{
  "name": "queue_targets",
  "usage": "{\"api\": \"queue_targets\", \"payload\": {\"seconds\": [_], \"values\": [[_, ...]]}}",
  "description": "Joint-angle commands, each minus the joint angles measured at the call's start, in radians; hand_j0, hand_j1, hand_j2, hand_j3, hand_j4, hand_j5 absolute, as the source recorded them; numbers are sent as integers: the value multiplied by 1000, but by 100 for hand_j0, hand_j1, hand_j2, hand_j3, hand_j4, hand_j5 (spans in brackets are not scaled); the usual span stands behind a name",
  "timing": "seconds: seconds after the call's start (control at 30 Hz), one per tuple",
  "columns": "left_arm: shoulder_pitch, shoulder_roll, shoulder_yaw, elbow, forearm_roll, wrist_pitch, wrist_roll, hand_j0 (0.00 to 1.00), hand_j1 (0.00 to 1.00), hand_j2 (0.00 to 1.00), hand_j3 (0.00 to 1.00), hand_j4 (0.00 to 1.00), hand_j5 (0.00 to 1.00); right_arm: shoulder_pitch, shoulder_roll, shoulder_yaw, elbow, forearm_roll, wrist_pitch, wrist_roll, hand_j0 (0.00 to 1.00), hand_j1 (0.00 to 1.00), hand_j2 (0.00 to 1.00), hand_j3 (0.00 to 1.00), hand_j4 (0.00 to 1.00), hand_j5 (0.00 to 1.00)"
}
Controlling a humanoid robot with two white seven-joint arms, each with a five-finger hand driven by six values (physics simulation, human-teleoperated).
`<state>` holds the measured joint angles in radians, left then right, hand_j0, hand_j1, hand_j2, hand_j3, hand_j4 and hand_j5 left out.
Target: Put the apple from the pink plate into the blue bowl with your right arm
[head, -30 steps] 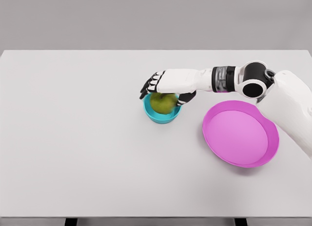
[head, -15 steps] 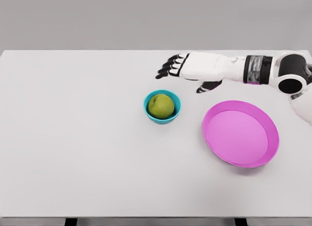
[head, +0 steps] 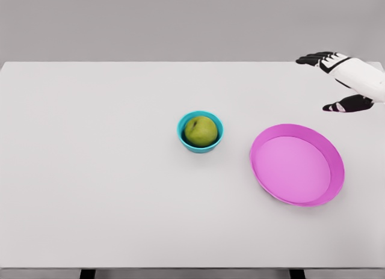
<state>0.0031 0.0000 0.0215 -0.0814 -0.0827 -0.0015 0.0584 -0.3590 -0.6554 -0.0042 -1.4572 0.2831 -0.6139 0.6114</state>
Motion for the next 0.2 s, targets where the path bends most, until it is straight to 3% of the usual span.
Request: {"api": "queue_targets", "payload": {"seconds": [0.0,0.17], "values": [[0,0,0,0,0,0,0,100,100,100,100,100,100,0,22,-13,12,-5,3,-1,100,100,100,100,100,100],[-14,0,-2,-3,-3,-8,0,100,100,100,100,100,100,2,20,-10,15,-4,3,-1,100,100,100,100,100,100]]}}
